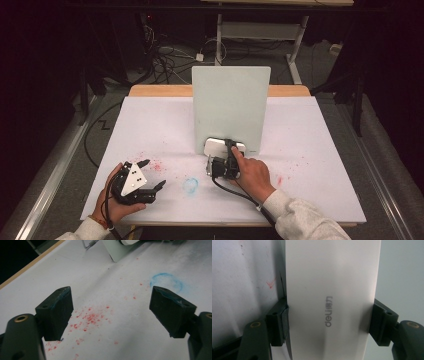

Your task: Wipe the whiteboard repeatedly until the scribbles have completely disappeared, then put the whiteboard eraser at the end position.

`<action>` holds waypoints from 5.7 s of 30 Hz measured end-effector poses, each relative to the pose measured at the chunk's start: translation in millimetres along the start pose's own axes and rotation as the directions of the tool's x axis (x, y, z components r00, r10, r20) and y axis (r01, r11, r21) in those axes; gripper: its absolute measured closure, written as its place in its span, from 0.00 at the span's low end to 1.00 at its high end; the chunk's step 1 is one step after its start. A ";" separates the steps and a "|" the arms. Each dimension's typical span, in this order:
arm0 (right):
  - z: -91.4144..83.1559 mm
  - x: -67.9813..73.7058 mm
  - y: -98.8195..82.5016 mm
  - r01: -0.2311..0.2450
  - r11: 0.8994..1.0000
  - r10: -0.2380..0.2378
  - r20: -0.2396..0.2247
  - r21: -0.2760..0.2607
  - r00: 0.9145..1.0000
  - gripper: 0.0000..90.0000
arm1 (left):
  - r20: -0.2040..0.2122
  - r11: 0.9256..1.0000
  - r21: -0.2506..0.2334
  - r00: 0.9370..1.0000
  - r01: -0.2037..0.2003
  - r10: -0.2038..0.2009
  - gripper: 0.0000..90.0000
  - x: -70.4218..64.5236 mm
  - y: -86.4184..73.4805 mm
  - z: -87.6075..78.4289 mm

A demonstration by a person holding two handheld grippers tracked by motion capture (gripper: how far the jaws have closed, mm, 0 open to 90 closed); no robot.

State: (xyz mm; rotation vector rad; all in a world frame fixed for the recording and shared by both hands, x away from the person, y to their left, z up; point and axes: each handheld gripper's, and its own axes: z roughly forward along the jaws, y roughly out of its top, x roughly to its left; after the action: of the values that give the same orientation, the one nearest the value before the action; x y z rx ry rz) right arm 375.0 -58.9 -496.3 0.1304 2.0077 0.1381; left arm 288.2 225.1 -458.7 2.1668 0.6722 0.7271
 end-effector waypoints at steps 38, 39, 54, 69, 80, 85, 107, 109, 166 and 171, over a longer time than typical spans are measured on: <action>0.8 0.8 2.3 0.033 0.998 -0.035 0.030 0.055 0.999 0.35 | -0.021 1.000 -0.023 1.000 0.018 -0.019 0.21 3.0 0.0 -5.3; 1.1 0.2 1.7 0.034 0.998 -0.036 0.036 0.047 0.999 0.35 | -0.021 1.000 -0.023 1.000 0.018 -0.018 0.21 3.1 0.1 -5.2; -1.2 -35.4 34.2 -0.196 0.974 0.200 0.027 -0.113 0.979 0.34 | -0.008 1.000 -0.022 1.000 0.011 -0.011 0.21 3.4 0.5 -3.1; -5.4 -79.0 49.1 -0.322 0.939 0.328 0.041 -0.122 0.944 0.35 | -0.005 1.000 -0.023 1.000 0.018 -0.018 0.21 2.5 -1.7 -5.5; -2.1 -28.3 3.1 -0.225 0.974 0.226 0.008 -0.037 0.974 0.34 | -0.005 1.000 -0.014 1.000 0.011 -0.011 0.21 0.6 -0.2 -2.8; -2.6 -24.3 -5.0 -0.226 0.974 0.226 -0.022 -0.017 0.974 0.35 | 0.000 1.000 -0.011 1.000 0.005 -0.005 0.21 0.2 1.7 0.2; -4.0 -65.4 73.1 -0.366 0.926 0.368 0.004 -0.095 0.930 0.34 | 0.003 1.000 -0.013 1.000 0.014 -0.014 0.21 1.1 -2.5 -3.3; -4.3 -62.8 69.4 -0.360 0.930 0.360 -0.012 -0.078 0.933 0.34 | 0.000 1.000 -0.009 1.000 0.012 -0.012 0.21 1.4 -3.0 -4.3; -55.3 -28.5 -45.6 -0.252 0.953 0.048 -0.735 -0.169 0.676 0.31 | 0.037 1.000 0.018 0.999 -0.016 0.015 0.20 2.3 3.2 13.6; -64.9 -39.7 -58.9 -0.359 0.915 0.116 -0.732 -0.185 0.672 0.29 | 0.035 1.000 0.020 0.999 -0.021 0.020 0.20 2.2 4.1 14.8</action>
State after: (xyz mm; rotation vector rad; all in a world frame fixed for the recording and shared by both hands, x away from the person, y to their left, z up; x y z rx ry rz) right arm 331.4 -125.7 -442.5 0.1536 2.7051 0.7923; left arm 300.6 217.1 -463.3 2.2032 0.6429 0.6938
